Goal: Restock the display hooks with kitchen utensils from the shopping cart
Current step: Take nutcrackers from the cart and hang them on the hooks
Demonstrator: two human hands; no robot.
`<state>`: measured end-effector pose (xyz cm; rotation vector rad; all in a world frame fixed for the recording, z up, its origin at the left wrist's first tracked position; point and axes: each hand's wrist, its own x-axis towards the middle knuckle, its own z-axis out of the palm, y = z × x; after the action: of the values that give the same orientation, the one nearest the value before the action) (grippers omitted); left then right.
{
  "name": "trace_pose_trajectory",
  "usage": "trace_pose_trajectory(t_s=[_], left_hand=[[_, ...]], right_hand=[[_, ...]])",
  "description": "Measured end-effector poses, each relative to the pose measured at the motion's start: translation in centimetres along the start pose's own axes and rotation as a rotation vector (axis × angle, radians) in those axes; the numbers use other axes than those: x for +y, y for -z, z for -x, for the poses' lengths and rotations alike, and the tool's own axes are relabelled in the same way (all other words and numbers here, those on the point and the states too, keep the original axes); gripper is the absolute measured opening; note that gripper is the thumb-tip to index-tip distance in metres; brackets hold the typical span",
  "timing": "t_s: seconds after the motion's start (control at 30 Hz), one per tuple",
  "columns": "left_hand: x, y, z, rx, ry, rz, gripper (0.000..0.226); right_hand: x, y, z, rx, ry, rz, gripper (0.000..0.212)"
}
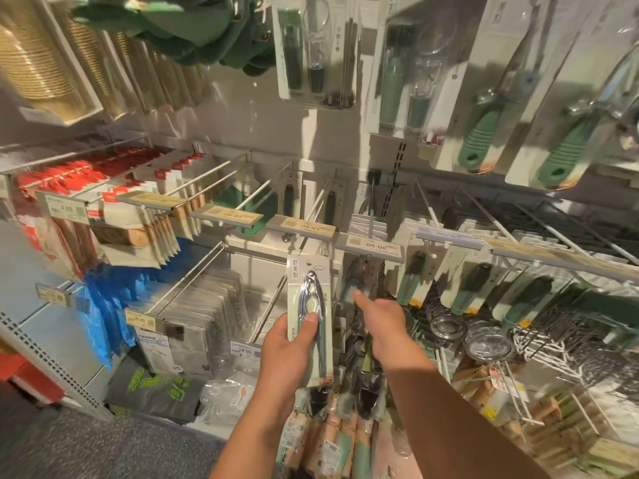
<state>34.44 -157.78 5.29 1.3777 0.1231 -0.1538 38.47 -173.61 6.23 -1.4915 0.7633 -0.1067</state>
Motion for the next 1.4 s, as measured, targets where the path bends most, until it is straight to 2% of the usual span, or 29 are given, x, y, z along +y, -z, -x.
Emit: trace_pose_trajectory(t_s=[0.07, 0.2, 0.37, 0.47, 0.73, 0.9, 1.03, 1.07, 1.1, 1.23, 1.33, 1.4], left_hand=[[-0.2, 0.0, -0.1, -0.002, -0.001, 0.001, 0.014], [-0.4, -0.4, -0.1, -0.040, 0.022, 0.017, 0.016], [-0.8, -0.9, 0.1, -0.079, 0.070, 0.019, 0.023], [-0.7, -1.2, 0.2, -0.100, 0.083, 0.021, 0.027], [-0.5, -1.6, 0.2, -0.136, 0.090, -0.001, 0.027], [-0.5, -2.0, 0.3, -0.142, 0.060, 0.032, 0.025], [-0.9, -1.9, 0.2, -0.167, 0.013, 0.034, 0.066], [-0.9, -1.9, 0.2, -0.171, 0.005, 0.037, 0.070], [-0.7, -1.9, 0.2, -0.171, 0.003, 0.040, 0.067], [-0.8, -2.3, 0.0, -0.159, 0.021, 0.062, 0.018], [-1.1, -2.4, -0.1, -0.148, 0.038, 0.072, 0.015], [-1.5, -2.3, -0.2, -0.153, 0.034, 0.074, 0.018]], right_hand=[[1.1, 0.0, 0.3, -0.034, -0.007, 0.004, 0.060], [1.4, 0.3, 1.4, -0.137, 0.011, -0.032, 0.037], [1.1, -0.1, 2.5, -0.238, 0.091, -0.042, 0.041], [1.2, -0.1, 3.0, -0.292, 0.139, -0.030, 0.030], [1.4, 0.6, 4.1, -0.284, 0.261, -0.115, 0.004], [1.5, 1.0, 4.7, -0.230, 0.337, -0.152, 0.009], [2.3, 1.3, 4.9, -0.188, 0.381, -0.205, 0.013], [2.3, 1.4, 4.9, -0.187, 0.388, -0.217, 0.013], [2.3, 1.4, 5.0, -0.180, 0.394, -0.226, 0.013], [1.6, 1.5, 4.8, -0.107, 0.385, -0.213, 0.009], [1.1, 1.8, 4.2, -0.049, 0.358, -0.155, 0.012], [0.9, 1.8, 3.7, -0.036, 0.336, -0.125, 0.028]])
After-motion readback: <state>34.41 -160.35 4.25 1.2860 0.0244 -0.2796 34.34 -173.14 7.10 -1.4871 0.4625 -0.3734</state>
